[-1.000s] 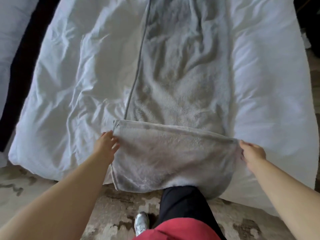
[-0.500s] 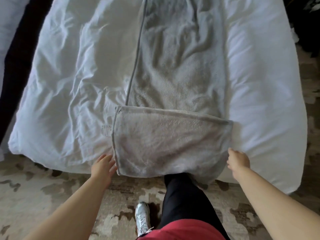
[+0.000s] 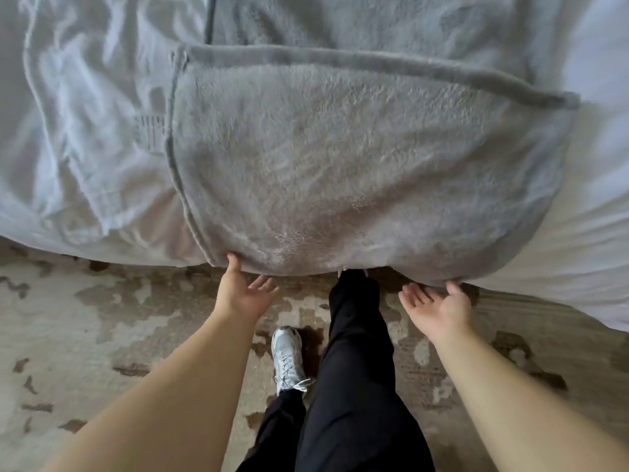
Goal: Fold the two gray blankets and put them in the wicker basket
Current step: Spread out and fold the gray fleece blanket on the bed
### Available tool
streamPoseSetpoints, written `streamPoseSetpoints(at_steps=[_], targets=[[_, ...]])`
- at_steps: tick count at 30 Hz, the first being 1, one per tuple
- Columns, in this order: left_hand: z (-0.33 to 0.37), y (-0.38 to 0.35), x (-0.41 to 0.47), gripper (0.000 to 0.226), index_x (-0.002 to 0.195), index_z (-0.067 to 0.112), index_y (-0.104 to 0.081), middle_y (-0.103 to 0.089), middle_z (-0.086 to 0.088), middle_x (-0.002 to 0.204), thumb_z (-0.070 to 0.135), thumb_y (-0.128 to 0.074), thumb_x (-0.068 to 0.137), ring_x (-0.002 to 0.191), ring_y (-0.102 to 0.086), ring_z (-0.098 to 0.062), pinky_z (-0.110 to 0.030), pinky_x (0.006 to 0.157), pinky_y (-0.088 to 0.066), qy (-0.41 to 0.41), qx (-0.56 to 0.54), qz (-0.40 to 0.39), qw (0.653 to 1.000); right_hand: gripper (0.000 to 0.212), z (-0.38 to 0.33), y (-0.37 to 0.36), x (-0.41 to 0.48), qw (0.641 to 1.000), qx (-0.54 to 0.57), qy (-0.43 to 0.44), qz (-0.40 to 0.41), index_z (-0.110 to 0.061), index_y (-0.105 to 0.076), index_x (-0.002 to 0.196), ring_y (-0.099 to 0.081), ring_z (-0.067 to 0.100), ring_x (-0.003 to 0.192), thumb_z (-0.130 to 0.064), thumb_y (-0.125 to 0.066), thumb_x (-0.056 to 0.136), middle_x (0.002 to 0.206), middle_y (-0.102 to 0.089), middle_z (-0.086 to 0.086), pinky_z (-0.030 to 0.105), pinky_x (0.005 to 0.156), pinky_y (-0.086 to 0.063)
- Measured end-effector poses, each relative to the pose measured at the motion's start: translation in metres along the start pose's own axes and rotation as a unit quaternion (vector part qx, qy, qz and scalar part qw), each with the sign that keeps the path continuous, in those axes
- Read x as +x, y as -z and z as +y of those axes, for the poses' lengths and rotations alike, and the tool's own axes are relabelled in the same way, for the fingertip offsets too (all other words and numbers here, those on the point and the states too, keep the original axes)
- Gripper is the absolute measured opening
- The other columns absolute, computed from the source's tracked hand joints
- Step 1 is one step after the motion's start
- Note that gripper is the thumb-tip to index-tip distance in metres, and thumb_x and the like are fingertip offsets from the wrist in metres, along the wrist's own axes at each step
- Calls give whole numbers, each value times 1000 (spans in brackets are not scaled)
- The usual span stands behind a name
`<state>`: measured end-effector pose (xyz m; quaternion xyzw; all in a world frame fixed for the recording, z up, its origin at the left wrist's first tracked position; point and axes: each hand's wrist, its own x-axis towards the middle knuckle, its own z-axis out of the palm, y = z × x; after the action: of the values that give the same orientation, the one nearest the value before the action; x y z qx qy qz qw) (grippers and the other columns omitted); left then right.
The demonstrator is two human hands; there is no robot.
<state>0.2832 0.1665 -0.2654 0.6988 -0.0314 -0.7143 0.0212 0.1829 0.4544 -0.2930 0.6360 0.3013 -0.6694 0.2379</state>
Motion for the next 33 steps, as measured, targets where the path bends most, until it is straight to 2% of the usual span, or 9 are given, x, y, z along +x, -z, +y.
streamPoseSetpoints(at_steps=[4, 9, 12, 14, 17, 22, 26, 30, 33], targets=[[-5, -15, -8, 80, 144, 1, -29, -37, -19, 147, 51, -57, 88, 136, -35, -36, -52, 111, -26, 26, -68, -11, 997, 48, 3, -18, 4, 996, 87, 7, -4, -3, -42, 132, -44, 33, 128, -37, -36, 99, 132, -50, 18, 49, 109, -31], [-3, -25, -45, 54, 131, 7, -47, -46, -14, 142, 36, -60, 89, 112, -53, -26, -44, 81, -50, -35, -16, 28, 999, 30, -6, -28, -28, 999, 19, 4, 34, -17, -59, 120, -59, 32, 100, -29, -42, 99, 116, -64, 11, 50, 89, -47], [4, -24, -74, 63, 132, 8, -45, -36, -13, 149, 28, -72, 79, 133, -38, -31, -42, 110, -33, -45, -2, 97, 994, 19, -22, -25, -63, 997, -47, 5, 65, -17, -58, 105, -58, 30, 84, -28, -43, 100, 96, -63, 9, 44, 65, -48], [12, -22, -100, 50, 119, 11, -54, -48, -13, 139, 21, -73, 74, 125, -46, -34, -47, 108, -35, -40, 5, 63, 997, 11, -37, -19, -85, 993, -84, 25, 76, -22, -54, 106, -56, 28, 78, -23, -46, 100, 90, -59, 6, 40, 58, -44], [17, -15, -142, 29, 101, 15, -64, -64, -11, 116, 17, -73, 73, 99, -60, -32, -51, 82, -50, -56, -33, -8, 998, 12, -58, -8, -122, 989, -117, 34, 88, -20, -53, 108, -53, 26, 76, -15, -50, 97, 97, -58, 4, 37, 62, -43], [22, -2, -207, 31, 110, 19, -66, -70, -13, 107, 33, -63, 83, 97, -64, -35, -50, 67, -52, -64, -61, -107, 990, 37, -67, 9, -185, 978, -138, 145, 55, -19, -44, 134, -52, 29, 88, -15, -51, 97, 122, -53, 13, 40, 79, -45], [26, 7, -240, 35, 123, 17, -57, -65, -6, 113, 27, -61, 89, 98, -62, -26, -44, 83, -52, -176, 60, -95, 978, 35, -59, 29, -231, 962, -136, 236, -8, -18, -47, 130, -49, 35, 113, -12, -51, 96, 123, -49, 15, 47, 82, -45], [44, 25, -264, 44, 128, 14, -51, -60, -7, 116, 23, -67, 88, 104, -59, -24, -43, 89, -52, -262, 88, -96, 956, 34, -43, 56, -264, 858, -367, 358, -19, 16, -48, 126, -47, 49, 121, 3, -48, 94, 129, -49, 38, 51, 104, -40], [52, 43, -278, 47, 126, 15, -52, -59, -6, 121, 26, -71, 84, 107, -59, -25, -42, 92, -52, -265, 68, -116, 955, 29, -24, 76, -293, 752, -482, 440, 89, 6, -66, 107, -61, 38, 107, -17, -63, 90, 111, -67, 24, 32, 93, -47]])
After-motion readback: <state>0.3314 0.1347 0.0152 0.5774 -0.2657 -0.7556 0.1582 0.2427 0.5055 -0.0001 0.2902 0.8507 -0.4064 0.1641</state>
